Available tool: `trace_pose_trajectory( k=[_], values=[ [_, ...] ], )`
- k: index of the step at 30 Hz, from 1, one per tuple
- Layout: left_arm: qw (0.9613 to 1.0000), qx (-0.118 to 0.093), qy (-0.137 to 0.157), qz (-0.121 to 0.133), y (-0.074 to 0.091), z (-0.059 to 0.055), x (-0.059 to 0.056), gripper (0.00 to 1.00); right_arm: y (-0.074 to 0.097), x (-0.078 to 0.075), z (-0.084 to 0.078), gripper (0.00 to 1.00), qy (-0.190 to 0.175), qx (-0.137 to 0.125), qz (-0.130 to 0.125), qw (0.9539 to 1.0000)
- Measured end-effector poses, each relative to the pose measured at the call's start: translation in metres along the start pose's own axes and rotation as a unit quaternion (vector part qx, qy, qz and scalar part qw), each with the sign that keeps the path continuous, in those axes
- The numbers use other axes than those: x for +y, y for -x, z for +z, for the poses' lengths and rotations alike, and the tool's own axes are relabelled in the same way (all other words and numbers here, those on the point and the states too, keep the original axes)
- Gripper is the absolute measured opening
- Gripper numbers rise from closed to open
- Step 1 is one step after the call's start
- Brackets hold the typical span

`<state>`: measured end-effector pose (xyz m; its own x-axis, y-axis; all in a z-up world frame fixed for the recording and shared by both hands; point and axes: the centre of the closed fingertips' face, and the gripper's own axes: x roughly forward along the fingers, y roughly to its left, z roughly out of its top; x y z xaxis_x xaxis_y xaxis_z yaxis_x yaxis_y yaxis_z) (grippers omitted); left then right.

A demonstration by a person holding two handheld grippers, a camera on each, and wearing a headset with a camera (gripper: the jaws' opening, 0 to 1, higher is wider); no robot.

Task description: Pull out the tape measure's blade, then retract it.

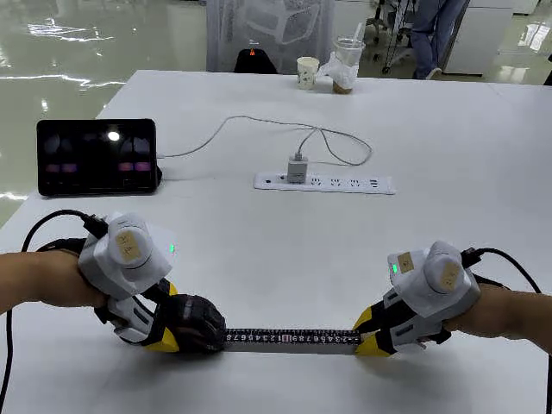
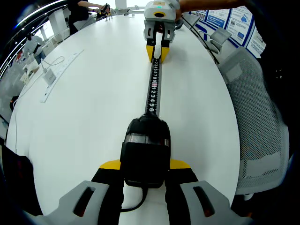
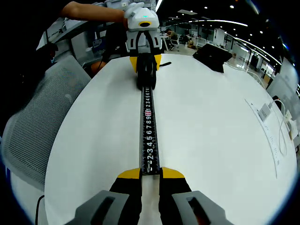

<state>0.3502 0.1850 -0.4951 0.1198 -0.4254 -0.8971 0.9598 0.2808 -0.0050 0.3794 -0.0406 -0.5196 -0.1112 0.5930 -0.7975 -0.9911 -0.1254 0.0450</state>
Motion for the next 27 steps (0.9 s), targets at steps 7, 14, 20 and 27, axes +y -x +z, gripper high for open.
trace_pose_trajectory(
  k=[7, 14, 20, 27],
  values=[
    [1.0000, 0.001, 0.000, 0.000, 0.000, 0.000, 0.000, 0.28, 0.005, 0.000, -0.007, 0.09, -0.003, 0.006, -0.003, 1.0000],
    [1.0000, 0.001, 0.001, -0.001, -0.001, 0.000, 0.000, 0.28, 0.011, 0.001, -0.014, 0.09, -0.008, 0.011, -0.005, 0.9999],
    [1.0000, 0.001, 0.001, -0.001, -0.001, 0.000, 0.000, 0.28, 0.014, 0.002, -0.019, 0.09, -0.012, 0.014, -0.007, 0.9998],
    [1.0000, 0.002, 0.000, -0.001, -0.001, -0.001, 0.000, 0.28, 0.019, 0.001, -0.025, 0.09, -0.013, 0.018, -0.010, 0.9997]
  ],
)
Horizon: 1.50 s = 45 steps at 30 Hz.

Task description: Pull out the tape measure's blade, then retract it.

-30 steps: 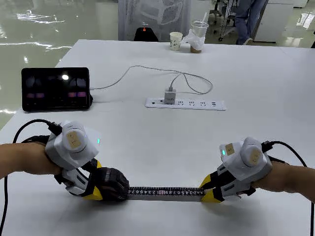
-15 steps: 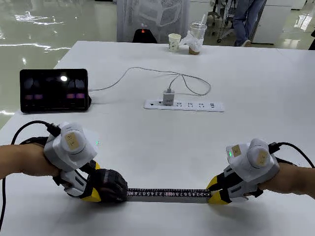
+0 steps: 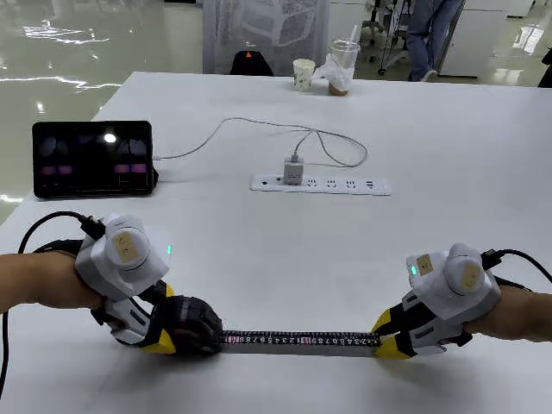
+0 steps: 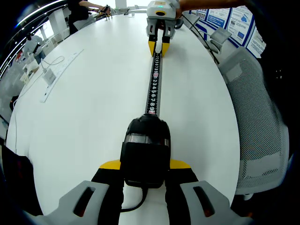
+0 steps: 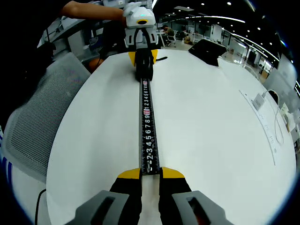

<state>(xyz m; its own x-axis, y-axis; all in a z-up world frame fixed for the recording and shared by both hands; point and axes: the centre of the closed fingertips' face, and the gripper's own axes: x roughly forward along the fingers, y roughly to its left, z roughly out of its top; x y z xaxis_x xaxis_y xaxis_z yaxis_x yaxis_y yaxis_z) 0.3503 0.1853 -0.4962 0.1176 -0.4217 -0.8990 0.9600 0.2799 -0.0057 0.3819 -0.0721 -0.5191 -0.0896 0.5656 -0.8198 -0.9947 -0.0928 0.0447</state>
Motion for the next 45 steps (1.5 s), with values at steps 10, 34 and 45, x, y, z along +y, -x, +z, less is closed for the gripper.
trace_pose_trajectory(
  k=[10, 34, 45],
  values=[
    [1.0000, 0.006, -0.002, 0.001, -0.0003, 0.0009, -0.0010, 0.28, 0.0021, 0.0003, -0.0048, 0.10, 0.001, 0.006, -0.002, 1.0000],
    [0.9997, 0.019, -0.008, 0.012, 0.0002, 0.0015, -0.0003, 0.29, 0.0021, 0.0020, -0.0049, 0.12, 0.032, 0.042, -0.002, 0.9986],
    [0.9996, 0.021, -0.010, 0.015, 0.0003, 0.0019, -0.0001, 0.29, 0.0032, 0.0019, -0.0062, 0.13, 0.035, 0.055, -0.011, 0.9978]
  ],
)
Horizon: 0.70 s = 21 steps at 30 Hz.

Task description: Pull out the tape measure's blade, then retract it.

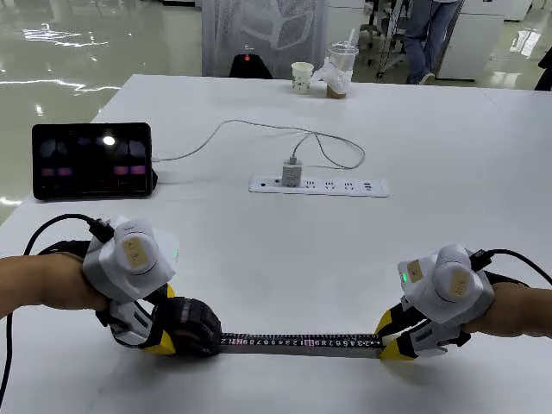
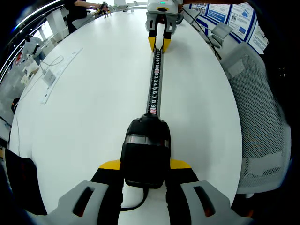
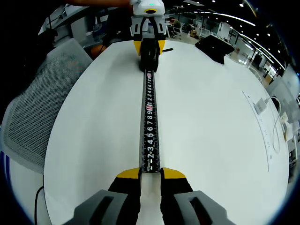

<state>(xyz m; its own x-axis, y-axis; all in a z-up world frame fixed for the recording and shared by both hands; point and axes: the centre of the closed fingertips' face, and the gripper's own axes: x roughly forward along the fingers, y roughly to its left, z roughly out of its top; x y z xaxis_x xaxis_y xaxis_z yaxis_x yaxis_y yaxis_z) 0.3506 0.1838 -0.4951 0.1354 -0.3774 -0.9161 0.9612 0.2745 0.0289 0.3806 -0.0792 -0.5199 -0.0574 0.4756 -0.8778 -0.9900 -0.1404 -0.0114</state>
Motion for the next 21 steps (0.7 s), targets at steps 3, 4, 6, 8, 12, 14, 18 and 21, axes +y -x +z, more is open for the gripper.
trace_pose_trajectory(
  k=[3, 4, 6, 8, 12, 14, 18, 21],
  values=[
    [1.0000, 0.000, -0.001, 0.001, 0.000, 0.000, 0.000, 0.29, 0.001, -0.001, 0.001, 0.14, 0.000, -0.002, -0.006, 1.0000],
    [1.0000, 0.000, -0.002, 0.003, 0.001, 0.000, 0.000, 0.29, 0.001, -0.001, 0.002, 0.14, -0.002, -0.004, -0.008, 1.0000],
    [1.0000, 0.001, -0.001, 0.005, 0.001, 0.000, 0.000, 0.29, 0.002, 0.000, 0.004, 0.15, -0.002, -0.006, -0.009, 0.9999],
    [1.0000, 0.003, -0.001, 0.008, 0.003, -0.001, 0.001, 0.30, 0.002, 0.000, 0.003, 0.16, 0.000, -0.003, -0.011, 0.9999],
    [0.9999, 0.001, 0.009, 0.012, 0.007, -0.004, 0.001, 0.34, 0.003, 0.000, 0.004, 0.20, -0.001, -0.005, -0.017, 0.9998],
    [0.9998, 0.003, 0.011, 0.014, 0.009, -0.006, 0.001, 0.35, 0.004, 0.000, 0.004, 0.22, -0.002, -0.004, -0.019, 0.9998],
    [0.9997, 0.003, 0.018, 0.018, 0.012, -0.008, -0.001, 0.38, 0.008, 0.001, 0.005, 0.26, -0.005, -0.006, -0.027, 0.9996],
    [0.9995, -0.001, 0.025, 0.019, 0.014, -0.008, -0.004, 0.41, 0.011, 0.003, 0.006, 0.30, -0.011, -0.009, -0.033, 0.9994]
  ],
)
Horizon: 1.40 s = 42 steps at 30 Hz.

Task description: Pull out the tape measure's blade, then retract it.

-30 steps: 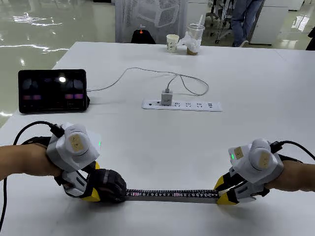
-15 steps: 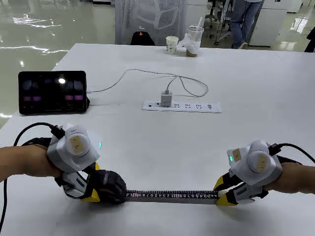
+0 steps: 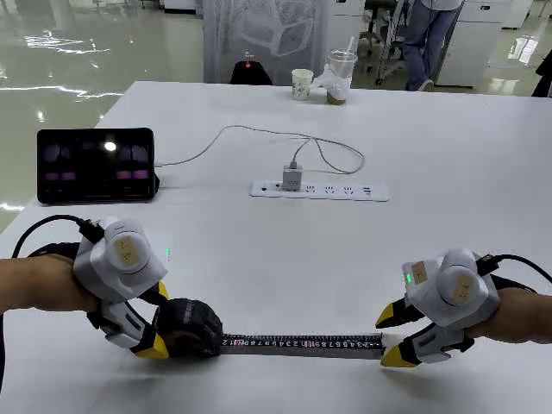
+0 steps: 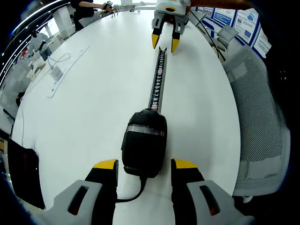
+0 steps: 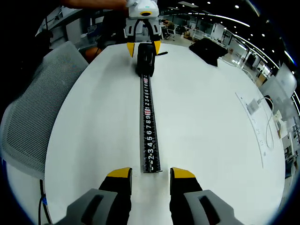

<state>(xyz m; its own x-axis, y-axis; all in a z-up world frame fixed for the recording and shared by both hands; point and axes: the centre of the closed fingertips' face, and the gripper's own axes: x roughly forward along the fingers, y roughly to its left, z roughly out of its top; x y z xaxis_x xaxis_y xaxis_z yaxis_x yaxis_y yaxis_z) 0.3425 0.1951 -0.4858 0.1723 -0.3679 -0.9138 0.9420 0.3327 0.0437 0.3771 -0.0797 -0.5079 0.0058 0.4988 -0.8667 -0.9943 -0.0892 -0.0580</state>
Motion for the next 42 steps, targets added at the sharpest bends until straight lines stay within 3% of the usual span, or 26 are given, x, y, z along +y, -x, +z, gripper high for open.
trace_pose_trajectory(
  k=[9, 22, 32, 42],
  values=[
    [0.9997, -0.008, 0.024, 0.005, 0.003, -0.003, -0.006, 0.51, 0.005, 0.007, -0.001, 0.37, -0.023, -0.011, -0.013, 0.9996],
    [0.9970, -0.038, 0.065, 0.017, 0.010, -0.002, -0.020, 0.59, 0.012, 0.021, 0.001, 0.49, -0.058, -0.029, -0.030, 0.9975],
    [0.9937, -0.061, 0.090, 0.028, 0.013, 0.000, -0.031, 0.65, 0.015, 0.031, 0.006, 0.57, -0.076, -0.042, -0.042, 0.9954],
    [0.9871, -0.091, 0.125, 0.041, 0.019, 0.001, -0.040, 0.70, 0.019, 0.042, 0.011, 0.65, -0.105, -0.064, -0.063, 0.9905]
  ],
)
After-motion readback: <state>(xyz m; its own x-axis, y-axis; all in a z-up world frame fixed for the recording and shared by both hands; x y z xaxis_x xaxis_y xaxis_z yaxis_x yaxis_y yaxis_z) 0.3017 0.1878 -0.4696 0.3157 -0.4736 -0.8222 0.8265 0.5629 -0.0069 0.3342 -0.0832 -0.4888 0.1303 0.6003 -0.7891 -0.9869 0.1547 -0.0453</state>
